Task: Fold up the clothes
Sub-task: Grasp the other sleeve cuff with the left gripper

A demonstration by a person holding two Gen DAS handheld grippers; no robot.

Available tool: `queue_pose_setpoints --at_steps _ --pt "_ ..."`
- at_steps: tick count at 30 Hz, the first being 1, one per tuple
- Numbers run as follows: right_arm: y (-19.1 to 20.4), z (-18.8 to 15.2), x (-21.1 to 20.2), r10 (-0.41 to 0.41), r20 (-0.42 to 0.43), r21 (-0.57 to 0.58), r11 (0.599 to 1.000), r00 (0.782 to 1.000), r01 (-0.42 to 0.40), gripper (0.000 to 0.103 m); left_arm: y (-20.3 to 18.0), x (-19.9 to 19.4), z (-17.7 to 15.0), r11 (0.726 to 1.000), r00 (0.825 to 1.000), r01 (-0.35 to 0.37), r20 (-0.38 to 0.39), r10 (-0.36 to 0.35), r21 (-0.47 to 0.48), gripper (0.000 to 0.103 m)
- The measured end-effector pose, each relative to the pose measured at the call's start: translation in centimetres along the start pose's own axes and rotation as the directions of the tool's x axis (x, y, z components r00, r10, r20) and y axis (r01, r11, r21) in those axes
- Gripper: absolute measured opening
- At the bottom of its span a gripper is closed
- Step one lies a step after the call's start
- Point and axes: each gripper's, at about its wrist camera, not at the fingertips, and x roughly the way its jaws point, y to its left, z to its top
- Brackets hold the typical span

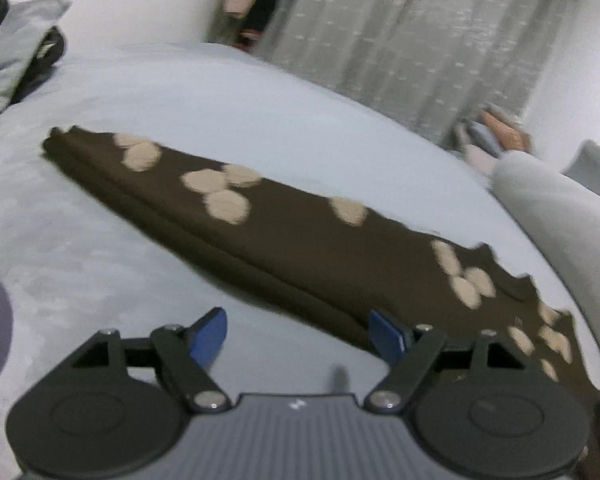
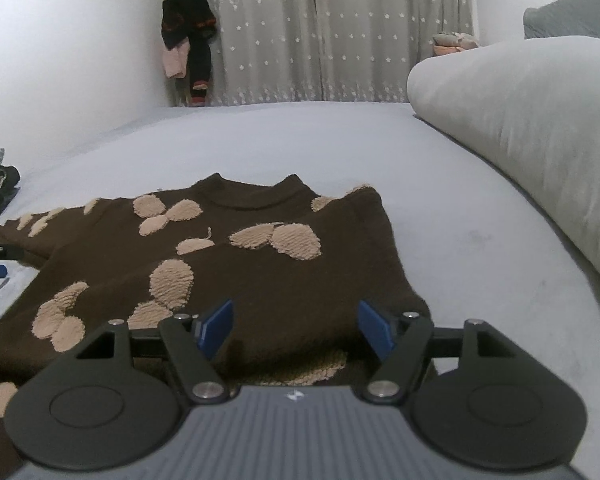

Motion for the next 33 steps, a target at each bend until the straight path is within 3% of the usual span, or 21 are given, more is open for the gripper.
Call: queue_pose_setpoints --at_steps 8,11,17,19,21,24,26,30,33 --pt "-1.2 -1.1 -0.3 0.011 0.014 0.036 0.999 1.0 -0.011 0.074 1.5 2.4 1.8 0.99 0.993 -0.107 0.039 0.111 -0.091 0.079" --pt "-1.9 -1.5 -0.3 0.015 0.016 0.059 0.998 1.0 -0.016 0.074 1.6 3.4 2.7 0.984 0.984 -0.153 0.077 0.16 -0.09 0.079" --pt "-2.9 -1.6 -0.6 0.029 0.031 0.083 0.996 0.999 -0.031 0.074 2.9 4.9 3.8 0.958 0.961 -0.226 0.119 0.249 -0.177 0.073" --pt "-3.1 -1.5 -0.6 0.027 0.035 0.084 0.996 0.999 -0.03 0.074 3.2 5.2 4.2 0.947 0.951 -0.25 0.133 0.279 -0.2 0.065" --pt "-3.2 -1.5 -0.6 0.029 0.039 0.097 0.995 0.999 -0.033 0.074 3.5 5.2 4.4 0.938 0.942 -0.266 0.146 0.301 -0.221 0.03" --pt "-3.3 -1.5 -0.7 0.038 0.045 0.109 0.993 0.998 -0.043 0.074 3.6 4.8 4.9 0.932 0.935 -0.262 0.174 0.31 -0.249 0.014" --pt "-3.3 -1.4 -0.8 0.044 0.051 0.11 0.993 0.998 -0.05 0.074 3.3 4.3 5.2 0.933 0.93 -0.254 0.203 0.308 -0.254 0.013" --pt "-3.7 -1.4 -1.0 0.042 0.057 0.126 0.991 0.997 -0.049 0.074 0.2 2.1 5.5 0.971 0.917 -0.208 0.324 0.235 -0.116 0.012" --pt "-3.9 -1.2 -1.3 0.043 0.065 0.14 0.989 0.997 -0.052 0.074 -2.4 0.3 5.7 0.989 0.911 -0.146 0.388 0.139 -0.012 0.012"
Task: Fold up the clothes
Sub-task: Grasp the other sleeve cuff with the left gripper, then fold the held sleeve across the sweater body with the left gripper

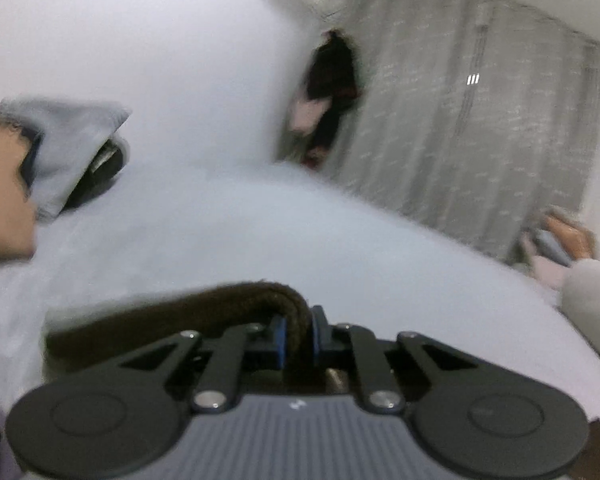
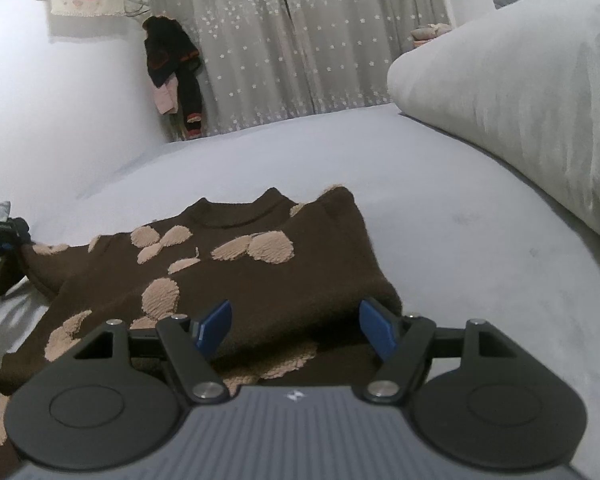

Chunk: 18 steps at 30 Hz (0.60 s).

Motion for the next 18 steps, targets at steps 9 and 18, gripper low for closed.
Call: queue_pose_setpoints --at_steps 9,18 --pt "0.0 0.3 -0.5 0.013 0.013 0.011 1.0 1.0 -0.013 0.075 -8.1 -5.9 0.6 0.902 0.929 0.359 -0.001 -0.369 0.238 0.012" --pt "-0.1 0.4 -0.7 0.019 0.015 0.026 0.999 1.0 -0.019 0.075 -14.0 -8.9 -4.3 0.702 0.773 0.635 -0.278 -0.571 0.323 0.013"
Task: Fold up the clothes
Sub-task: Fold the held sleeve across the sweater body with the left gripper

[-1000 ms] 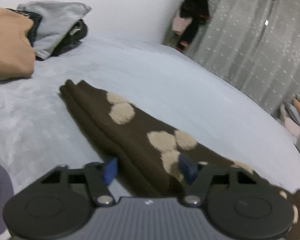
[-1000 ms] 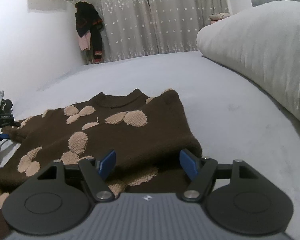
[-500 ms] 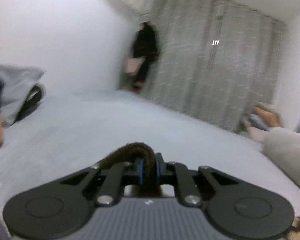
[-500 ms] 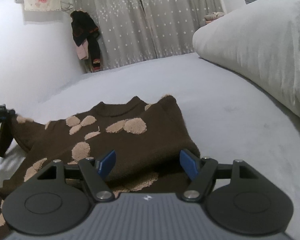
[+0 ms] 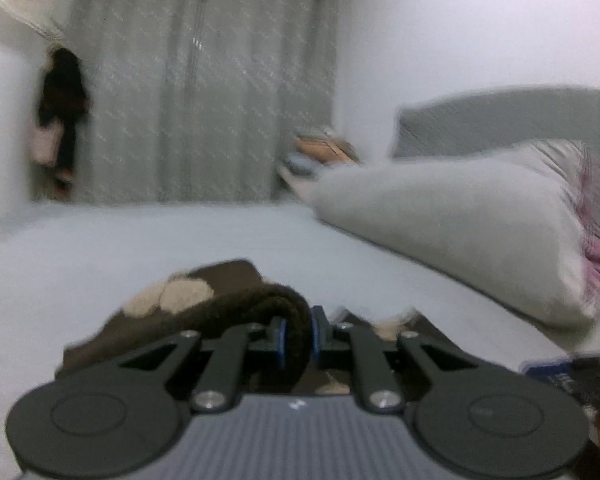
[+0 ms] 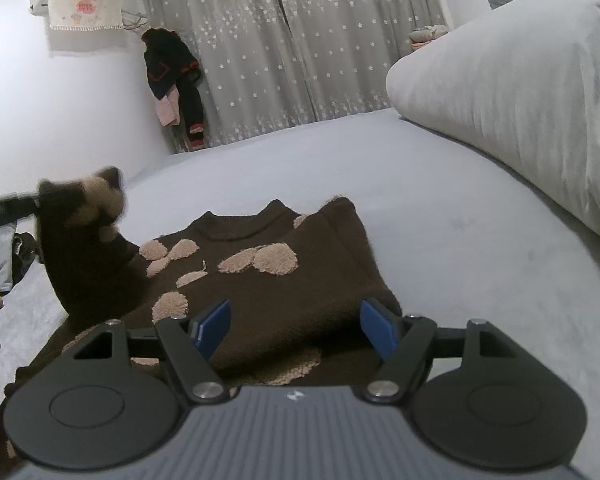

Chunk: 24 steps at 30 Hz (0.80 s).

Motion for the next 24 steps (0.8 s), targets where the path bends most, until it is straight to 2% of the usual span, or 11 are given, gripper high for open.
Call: queue_pose_setpoints --at_steps 2,4,7,10,12,14,17,21,22,24 --pt "0.0 0.0 0.1 0.0 -0.003 0.002 1.0 1.0 0.0 0.075 -0.9 1.1 -1.4 0.999 0.996 0.047 -0.077 -0.046 0.001 0.014" --pt "-0.1 -0.1 0.2 0.002 -0.007 0.006 1.0 1.0 -0.002 0.075 -1.7 2.4 -2.9 0.996 0.984 0.083 -0.157 -0.084 -0.01 0.014" --pt "-0.1 0.0 0.2 0.005 -0.009 0.009 1.0 1.0 -0.005 0.075 -1.5 3.9 -5.5 0.993 0.962 0.089 -0.251 -0.106 -0.077 0.02" --pt "-0.1 0.0 0.2 0.007 -0.008 0.008 1.0 1.0 -0.007 0.075 -1.4 3.6 -6.6 0.983 0.96 0.092 -0.25 -0.129 -0.157 0.039" --pt "-0.1 0.0 0.1 0.008 -0.008 0.008 1.0 1.0 -0.008 0.075 -0.9 2.6 -6.5 0.972 0.965 0.098 -0.218 -0.145 -0.212 0.067" --pt "0.0 0.0 0.2 0.011 -0.009 0.008 1.0 1.0 -0.011 0.075 -0.4 1.8 -5.9 0.96 0.973 0.096 -0.177 -0.145 -0.262 0.072" --pt "0.2 -0.1 0.2 0.015 -0.011 0.009 1.0 1.0 -0.015 0.075 1.0 1.1 -5.1 0.937 0.984 0.058 -0.137 -0.112 -0.344 0.072" --pt "0.4 -0.1 0.3 0.022 -0.013 0.007 1.0 1.0 -0.022 0.075 3.6 1.9 -4.8 0.877 0.992 -0.031 -0.121 -0.031 -0.479 0.069" --pt "0.4 -0.1 0.2 0.023 -0.013 0.005 1.0 1.0 -0.023 0.075 4.0 2.3 -4.9 0.861 0.993 -0.055 -0.118 -0.006 -0.506 0.066" --pt "0.5 -0.1 0.2 0.025 -0.014 0.004 1.0 1.0 -0.025 0.075 4.7 3.1 -5.2 0.826 0.993 -0.093 -0.116 0.035 -0.555 0.044"
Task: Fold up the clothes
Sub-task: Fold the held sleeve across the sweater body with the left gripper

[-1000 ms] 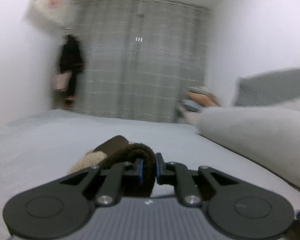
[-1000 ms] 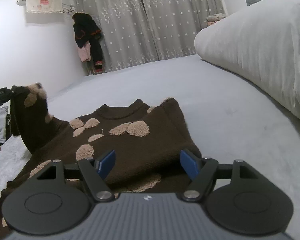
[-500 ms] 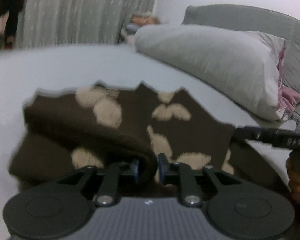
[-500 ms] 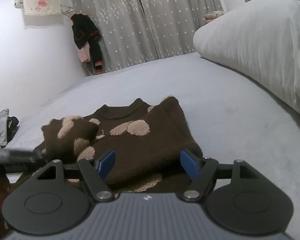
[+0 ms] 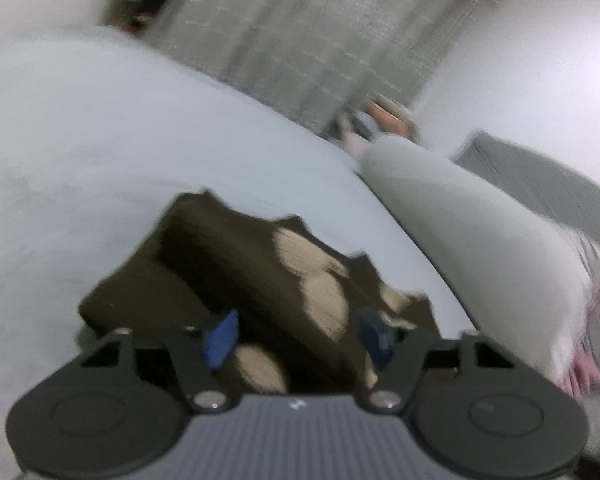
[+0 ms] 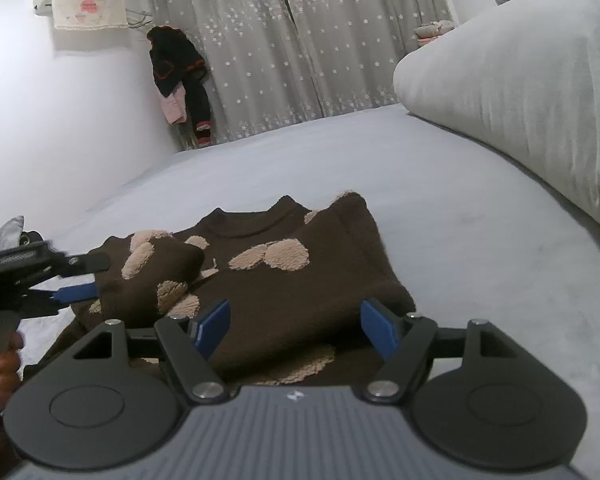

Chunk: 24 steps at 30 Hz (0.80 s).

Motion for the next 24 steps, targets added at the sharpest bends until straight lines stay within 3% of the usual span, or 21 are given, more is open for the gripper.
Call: queue_pose_setpoints --at_steps 2,3,6,10,13,15,18,21,24 --pt "0.0 0.0 -0.1 -0.002 0.0 0.001 1.0 1.0 0.002 0.075 -0.2 0.5 -0.4 1.0 1.0 -0.009 0.016 0.009 -0.017 0.026" --pt "-0.1 0.0 -0.1 -0.003 0.001 0.002 1.0 1.0 0.003 0.075 -0.7 0.5 -0.6 1.0 1.0 -0.003 0.027 0.003 -0.007 0.024" --pt "-0.3 0.2 -0.4 -0.005 0.007 0.01 1.0 1.0 0.005 0.075 -3.0 0.2 -1.5 0.993 0.997 0.054 0.041 -0.058 0.109 0.022" --pt "-0.7 0.5 -0.6 0.001 0.014 0.036 0.999 1.0 -0.001 0.075 -6.7 -0.5 -3.1 0.937 0.985 0.171 -0.027 -0.171 0.304 0.022" --pt "-1.1 0.8 -1.0 -0.006 0.023 0.047 0.999 1.0 0.005 0.075 -8.9 -0.5 -4.8 0.877 0.96 0.278 -0.142 -0.241 0.392 0.031" --pt "-1.4 1.0 -1.3 -0.012 0.031 0.056 0.998 0.999 0.01 0.075 -10.1 -0.4 -6.0 0.832 0.934 0.35 -0.228 -0.275 0.43 0.049" --pt "-2.0 1.4 -1.7 -0.025 0.036 0.073 0.997 0.999 0.022 0.075 -11.0 -1.0 -7.4 0.775 0.909 0.406 -0.303 -0.286 0.485 0.062" --pt "-2.7 1.8 -2.3 -0.025 0.048 0.093 0.995 0.999 0.021 0.075 -11.2 -1.8 -8.0 0.744 0.898 0.428 -0.339 -0.282 0.514 0.065" --pt "-3.4 2.2 -2.9 -0.028 0.058 0.113 0.993 0.998 0.021 0.075 -10.2 -2.8 -7.7 0.746 0.903 0.417 -0.33 -0.275 0.519 0.069"
